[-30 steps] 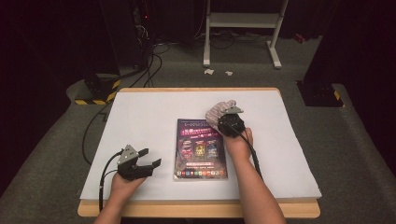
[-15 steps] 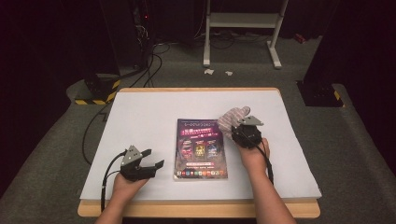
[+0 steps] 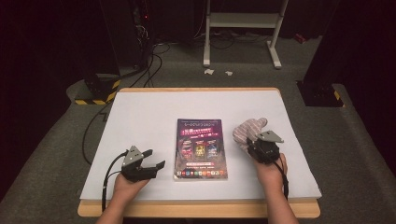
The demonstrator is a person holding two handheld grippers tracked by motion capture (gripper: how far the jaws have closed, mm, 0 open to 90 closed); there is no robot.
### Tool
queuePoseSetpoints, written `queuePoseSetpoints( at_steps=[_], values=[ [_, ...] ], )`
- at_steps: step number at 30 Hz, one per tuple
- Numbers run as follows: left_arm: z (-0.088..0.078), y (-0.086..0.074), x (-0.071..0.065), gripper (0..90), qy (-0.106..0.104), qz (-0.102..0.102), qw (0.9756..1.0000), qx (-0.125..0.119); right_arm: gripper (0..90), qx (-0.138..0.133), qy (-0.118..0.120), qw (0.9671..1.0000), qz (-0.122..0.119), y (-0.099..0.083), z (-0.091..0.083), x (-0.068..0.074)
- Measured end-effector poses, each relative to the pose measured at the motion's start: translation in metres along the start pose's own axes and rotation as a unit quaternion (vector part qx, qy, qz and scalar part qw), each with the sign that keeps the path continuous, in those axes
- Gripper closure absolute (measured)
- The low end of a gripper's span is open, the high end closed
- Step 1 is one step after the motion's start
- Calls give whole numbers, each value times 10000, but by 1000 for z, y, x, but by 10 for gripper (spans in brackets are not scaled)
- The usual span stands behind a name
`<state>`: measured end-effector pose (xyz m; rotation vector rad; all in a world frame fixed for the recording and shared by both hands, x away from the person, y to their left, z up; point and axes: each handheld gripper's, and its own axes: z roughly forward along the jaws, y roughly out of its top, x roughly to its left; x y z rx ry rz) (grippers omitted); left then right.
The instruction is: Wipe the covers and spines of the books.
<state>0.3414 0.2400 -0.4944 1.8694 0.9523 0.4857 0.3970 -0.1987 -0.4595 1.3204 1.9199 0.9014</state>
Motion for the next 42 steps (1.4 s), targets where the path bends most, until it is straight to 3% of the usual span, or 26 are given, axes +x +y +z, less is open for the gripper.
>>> queuePoseSetpoints(
  at_steps=[9, 16, 21, 26, 32, 38, 42],
  values=[
    [3, 0, -5, 262, -66, 61, 9999, 108, 578, 153, -153, 9997, 95, -39, -19, -10],
    [8, 2, -14, 262, -129, 180, 9994, 263, 560, 484, -162, 9986, 128, -55, -11, -21],
    [11, 2, -20, 262, -168, 234, 9989, 377, 522, 468, -150, 9986, 188, -56, -10, -21],
    [13, 3, -25, 262, -209, 275, 9985, 427, 392, 441, -163, 9986, 235, -53, -12, -22],
    [15, 3, -27, 262, -243, 305, 9980, 488, 325, 213, -100, 9993, 302, -47, -20, -24],
    [17, 3, -28, 262, -278, 294, 9973, 610, 306, -116, 75, 9995, 293, -34, -36, -21],
    [20, 3, -29, 258, -344, 252, 9963, 752, 303, -280, 324, 9988, 235, -24, -45, -10]
  ],
)
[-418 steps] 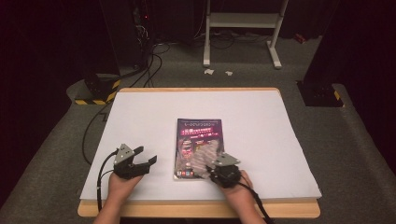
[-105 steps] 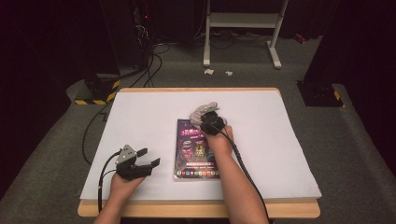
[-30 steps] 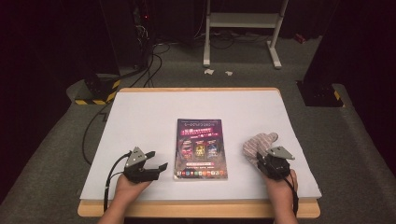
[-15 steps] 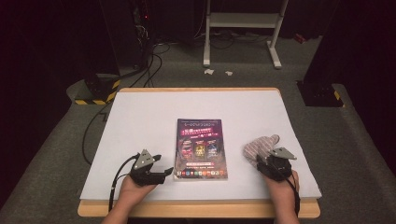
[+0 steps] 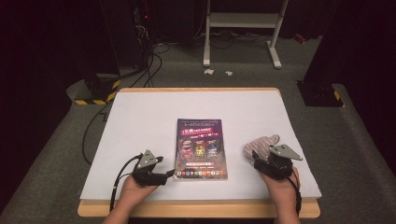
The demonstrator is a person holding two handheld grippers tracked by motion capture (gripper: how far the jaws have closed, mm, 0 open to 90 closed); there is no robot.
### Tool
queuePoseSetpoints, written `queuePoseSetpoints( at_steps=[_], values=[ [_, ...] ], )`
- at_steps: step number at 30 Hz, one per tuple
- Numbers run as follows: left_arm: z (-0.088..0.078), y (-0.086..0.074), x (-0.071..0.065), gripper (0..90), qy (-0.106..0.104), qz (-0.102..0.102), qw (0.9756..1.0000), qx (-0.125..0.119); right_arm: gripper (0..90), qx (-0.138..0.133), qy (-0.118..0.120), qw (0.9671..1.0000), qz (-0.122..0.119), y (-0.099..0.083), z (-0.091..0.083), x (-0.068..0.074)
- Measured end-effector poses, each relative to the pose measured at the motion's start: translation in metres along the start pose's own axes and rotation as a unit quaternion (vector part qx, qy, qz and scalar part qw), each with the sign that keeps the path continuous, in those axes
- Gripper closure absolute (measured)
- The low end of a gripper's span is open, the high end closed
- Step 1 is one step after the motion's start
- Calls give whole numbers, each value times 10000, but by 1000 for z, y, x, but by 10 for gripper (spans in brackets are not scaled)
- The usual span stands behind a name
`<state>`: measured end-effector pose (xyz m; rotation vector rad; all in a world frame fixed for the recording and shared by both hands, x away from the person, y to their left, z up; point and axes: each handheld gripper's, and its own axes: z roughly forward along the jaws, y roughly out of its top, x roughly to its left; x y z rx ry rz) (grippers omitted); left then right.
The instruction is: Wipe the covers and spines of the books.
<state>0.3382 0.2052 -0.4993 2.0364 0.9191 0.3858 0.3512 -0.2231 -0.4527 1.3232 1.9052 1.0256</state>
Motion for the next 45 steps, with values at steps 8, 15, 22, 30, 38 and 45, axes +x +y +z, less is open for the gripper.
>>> queuePoseSetpoints(
  at_steps=[8, 15, 22, 30, 38, 45],
  values=[
    [5, 1, -4, 250, -55, 5, 9999, 126, 322, 205, 659, 9970, -343, -1, 13, 45],
    [13, 6, -13, 253, -219, -73, 9997, 114, 400, 650, 1227, 9880, -682, -14, 39, 79],
    [28, 19, -18, 274, -179, -231, 9986, 445, 445, 682, 1484, 9845, -640, -17, 47, 90],
    [34, 17, -20, 285, -135, -313, 9984, 460, 431, 914, 1538, 9829, -443, -23, 52, 93],
    [34, 15, -21, 287, -93, -253, 9988, 410, 369, 1030, 1501, 9831, -192, -23, 53, 97],
    [35, 16, -22, 295, -74, -228, 9987, 442, 361, 1063, 1418, 9841, -82, -23, 53, 99]
  ],
)
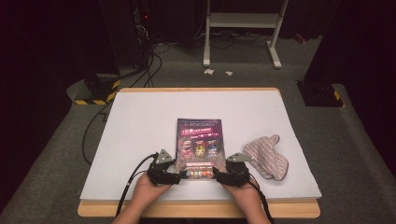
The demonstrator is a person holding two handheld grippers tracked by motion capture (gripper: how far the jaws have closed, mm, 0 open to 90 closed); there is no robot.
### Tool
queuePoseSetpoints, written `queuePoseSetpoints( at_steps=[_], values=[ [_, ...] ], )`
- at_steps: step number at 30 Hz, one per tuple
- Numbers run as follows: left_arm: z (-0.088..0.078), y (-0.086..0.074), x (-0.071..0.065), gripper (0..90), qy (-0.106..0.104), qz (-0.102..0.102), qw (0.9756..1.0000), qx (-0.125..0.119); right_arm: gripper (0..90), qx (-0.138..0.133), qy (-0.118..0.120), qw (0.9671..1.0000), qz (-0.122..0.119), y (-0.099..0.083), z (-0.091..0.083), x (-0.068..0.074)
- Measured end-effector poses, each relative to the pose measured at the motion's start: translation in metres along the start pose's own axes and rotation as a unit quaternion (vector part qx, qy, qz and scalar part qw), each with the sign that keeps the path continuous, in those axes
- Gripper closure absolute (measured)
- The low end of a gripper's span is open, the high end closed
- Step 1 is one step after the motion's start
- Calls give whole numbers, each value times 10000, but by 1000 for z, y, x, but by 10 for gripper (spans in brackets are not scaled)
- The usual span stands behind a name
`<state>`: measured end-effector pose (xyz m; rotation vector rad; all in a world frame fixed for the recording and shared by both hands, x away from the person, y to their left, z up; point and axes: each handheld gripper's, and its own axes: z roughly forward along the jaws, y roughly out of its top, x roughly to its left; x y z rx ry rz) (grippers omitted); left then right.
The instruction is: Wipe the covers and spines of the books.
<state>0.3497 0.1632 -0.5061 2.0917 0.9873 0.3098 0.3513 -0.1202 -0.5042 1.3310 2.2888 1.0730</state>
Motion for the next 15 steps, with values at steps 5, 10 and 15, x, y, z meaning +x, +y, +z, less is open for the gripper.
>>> queuePoseSetpoints(
  at_steps=[5, 10, 15],
  values=[
    [0, 0, -1, 299, 19, 8, 10000, -7, 366, -50, 122, 9996, 243, 0, -1, -4],
    [0, 0, -1, 301, 32, 15, 10000, -8, 374, -166, 219, 9986, 461, 0, -2, -6],
    [0, -1, -1, 303, 44, 19, 10000, -18, 386, -570, 233, 9972, 415, 4, -12, -2]
  ],
)
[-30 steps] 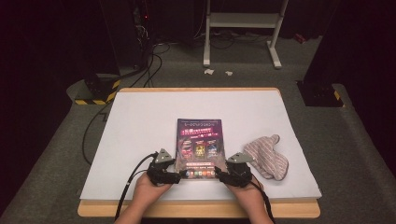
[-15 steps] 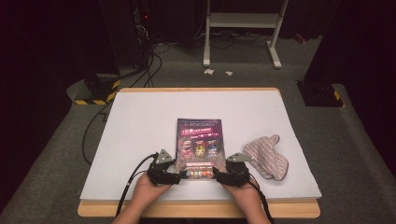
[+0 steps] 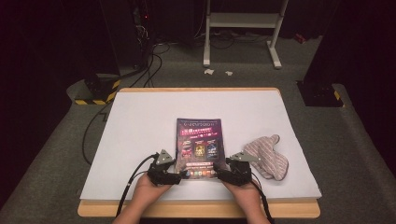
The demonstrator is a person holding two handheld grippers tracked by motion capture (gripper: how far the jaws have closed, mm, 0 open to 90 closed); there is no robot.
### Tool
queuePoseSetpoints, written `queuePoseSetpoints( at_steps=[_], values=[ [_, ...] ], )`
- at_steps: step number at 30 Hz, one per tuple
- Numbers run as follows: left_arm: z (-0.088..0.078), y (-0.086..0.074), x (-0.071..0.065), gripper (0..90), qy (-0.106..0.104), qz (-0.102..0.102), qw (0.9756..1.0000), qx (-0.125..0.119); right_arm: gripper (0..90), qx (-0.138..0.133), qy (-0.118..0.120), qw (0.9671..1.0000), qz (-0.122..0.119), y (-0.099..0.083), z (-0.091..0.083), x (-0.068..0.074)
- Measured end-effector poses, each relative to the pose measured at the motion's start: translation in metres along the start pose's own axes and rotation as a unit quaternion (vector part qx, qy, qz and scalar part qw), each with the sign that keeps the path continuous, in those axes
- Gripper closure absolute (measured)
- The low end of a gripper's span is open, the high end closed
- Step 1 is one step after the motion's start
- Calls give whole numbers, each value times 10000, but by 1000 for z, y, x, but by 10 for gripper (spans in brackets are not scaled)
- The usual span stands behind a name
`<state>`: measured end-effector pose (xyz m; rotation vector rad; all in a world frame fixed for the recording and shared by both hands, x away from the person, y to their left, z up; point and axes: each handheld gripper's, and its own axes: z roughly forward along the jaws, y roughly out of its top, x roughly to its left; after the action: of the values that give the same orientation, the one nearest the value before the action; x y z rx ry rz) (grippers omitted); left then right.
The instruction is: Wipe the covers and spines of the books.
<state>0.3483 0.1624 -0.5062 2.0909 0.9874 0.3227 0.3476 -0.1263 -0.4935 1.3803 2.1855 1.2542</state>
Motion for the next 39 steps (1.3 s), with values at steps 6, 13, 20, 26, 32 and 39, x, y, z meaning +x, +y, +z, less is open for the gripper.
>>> queuePoseSetpoints(
  at_steps=[6, 13, 20, 26, 32, 39],
  values=[
    [-1, -1, 0, 306, 27, -3, 10000, -11, 390, -413, 124, 9990, -94, 8, -10, 14],
    [-2, -2, 0, 308, 44, -38, 10000, -26, 400, -561, 308, 9978, -175, 10, -13, 28],
    [-2, -2, 0, 308, 49, -37, 10000, -33, 400, -588, 220, 9979, -173, 9, -12, 33],
    [-2, -2, 1, 309, 67, -57, 10000, -42, 427, -186, 432, 9981, -406, 1, 1, 46],
    [-1, -2, 1, 310, 51, -74, 9999, -57, 418, -292, 361, 9988, -176, 6, -2, 36],
    [-1, -2, 1, 310, 55, -71, 9999, -55, 461, -411, 217, 9989, -64, 6, -1, 30]
  ],
)
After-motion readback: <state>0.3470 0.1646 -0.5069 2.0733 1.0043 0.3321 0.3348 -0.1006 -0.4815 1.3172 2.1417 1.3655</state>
